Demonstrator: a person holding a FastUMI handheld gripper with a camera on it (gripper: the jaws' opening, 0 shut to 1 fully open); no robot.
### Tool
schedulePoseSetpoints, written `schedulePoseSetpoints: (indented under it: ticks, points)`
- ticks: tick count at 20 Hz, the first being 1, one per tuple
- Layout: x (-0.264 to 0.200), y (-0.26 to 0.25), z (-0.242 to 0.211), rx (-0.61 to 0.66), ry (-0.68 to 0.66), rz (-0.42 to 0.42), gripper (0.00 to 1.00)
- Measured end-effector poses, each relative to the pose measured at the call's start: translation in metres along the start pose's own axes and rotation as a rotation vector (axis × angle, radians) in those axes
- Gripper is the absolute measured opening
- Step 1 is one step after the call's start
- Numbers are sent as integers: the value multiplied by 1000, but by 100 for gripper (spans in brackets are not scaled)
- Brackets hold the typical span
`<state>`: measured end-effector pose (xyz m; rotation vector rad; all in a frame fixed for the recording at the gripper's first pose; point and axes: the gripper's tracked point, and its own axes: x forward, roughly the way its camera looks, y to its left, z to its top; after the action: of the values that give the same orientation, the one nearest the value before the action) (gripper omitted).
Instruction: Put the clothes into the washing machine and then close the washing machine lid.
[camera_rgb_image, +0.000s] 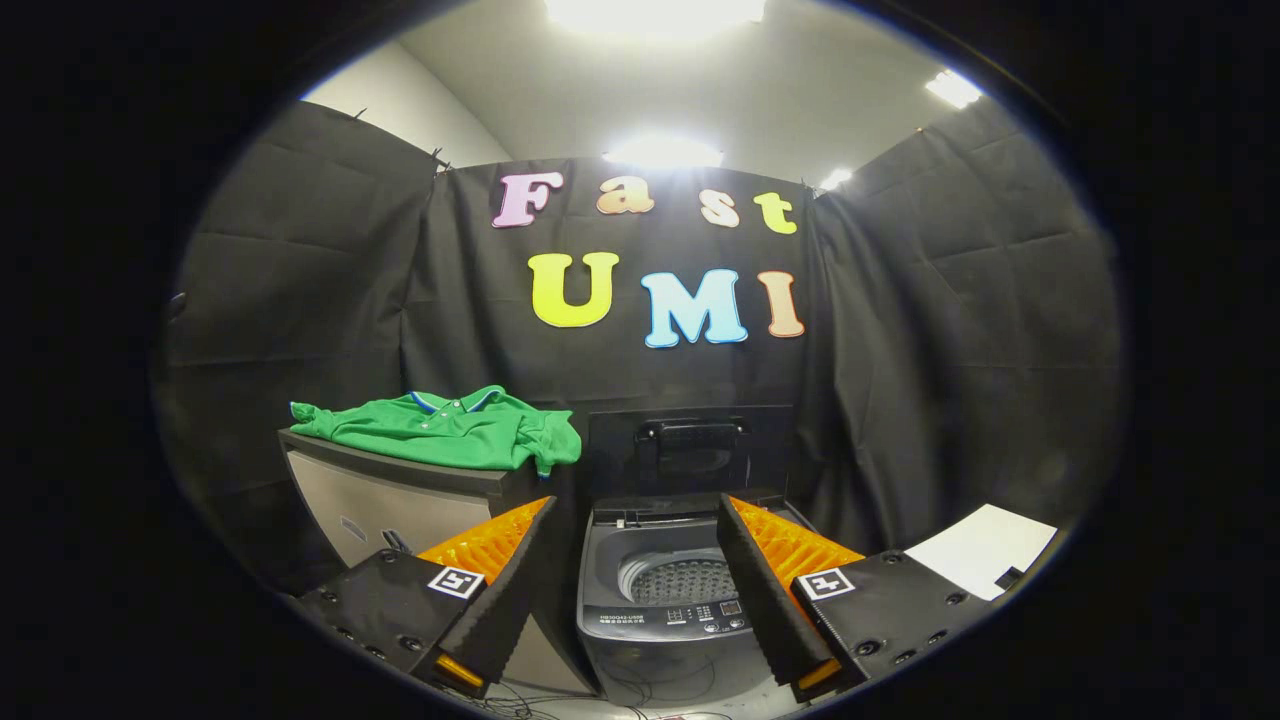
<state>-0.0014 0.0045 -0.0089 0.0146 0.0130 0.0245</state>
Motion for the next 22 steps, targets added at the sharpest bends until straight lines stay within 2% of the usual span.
schedulePoseSetpoints:
  ticks: [15,22]
  points:
    - [8,-26,-9,-4,4,-43,98]
    - [34,14,33,-77,-15,51,98]
